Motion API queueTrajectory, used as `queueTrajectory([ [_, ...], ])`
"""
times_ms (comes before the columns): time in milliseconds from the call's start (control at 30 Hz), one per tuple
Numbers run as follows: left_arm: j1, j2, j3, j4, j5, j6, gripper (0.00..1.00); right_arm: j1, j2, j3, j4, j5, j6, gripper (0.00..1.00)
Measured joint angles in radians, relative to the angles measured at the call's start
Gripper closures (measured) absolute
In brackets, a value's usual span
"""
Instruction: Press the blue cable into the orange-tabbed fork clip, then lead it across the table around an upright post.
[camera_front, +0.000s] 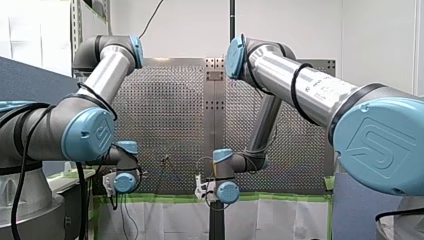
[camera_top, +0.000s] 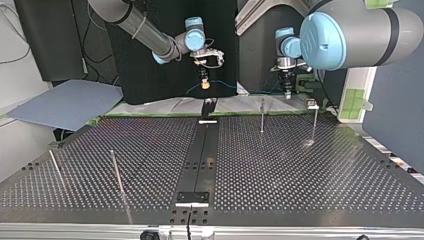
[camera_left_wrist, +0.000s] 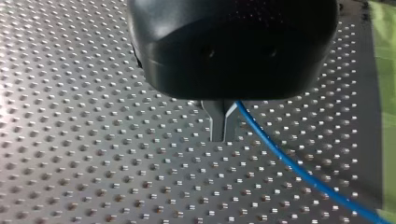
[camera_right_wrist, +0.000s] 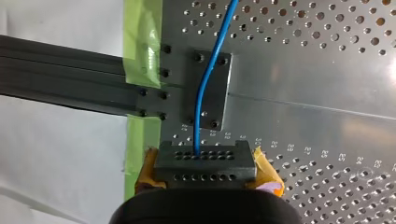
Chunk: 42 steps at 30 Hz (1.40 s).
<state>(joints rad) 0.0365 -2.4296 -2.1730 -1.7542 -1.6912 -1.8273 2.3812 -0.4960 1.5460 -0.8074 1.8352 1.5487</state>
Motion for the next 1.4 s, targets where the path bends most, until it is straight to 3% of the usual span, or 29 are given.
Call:
queueTrajectory([
  [233,-0.001,-0.021,0.028,-0.044,0.061,0.044,1.00,-0.002,0.000,-0.038,0.041,0.002,-0.033,1.00],
  [467,-0.007,-0.021,0.048,-0.100,0.106,0.072,1.00,-0.011,-0.002,-0.048,0.050,0.001,-0.042,1.00],
  [700,-0.008,-0.020,0.050,-0.156,0.106,0.095,1.00,-0.031,-0.006,-0.049,0.060,0.000,-0.042,1.00],
  [933,-0.008,-0.007,0.049,-0.174,0.099,0.114,1.00,-0.041,-0.008,-0.049,0.065,-0.001,-0.046,1.00],
  [1100,-0.008,0.031,0.033,-0.188,0.097,0.116,1.00,-0.050,-0.033,-0.048,0.084,-0.003,-0.059,1.00],
  [1400,-0.013,0.097,-0.014,-0.190,0.098,0.133,1.00,-0.049,-0.056,-0.047,0.112,-0.002,-0.073,1.00],
])
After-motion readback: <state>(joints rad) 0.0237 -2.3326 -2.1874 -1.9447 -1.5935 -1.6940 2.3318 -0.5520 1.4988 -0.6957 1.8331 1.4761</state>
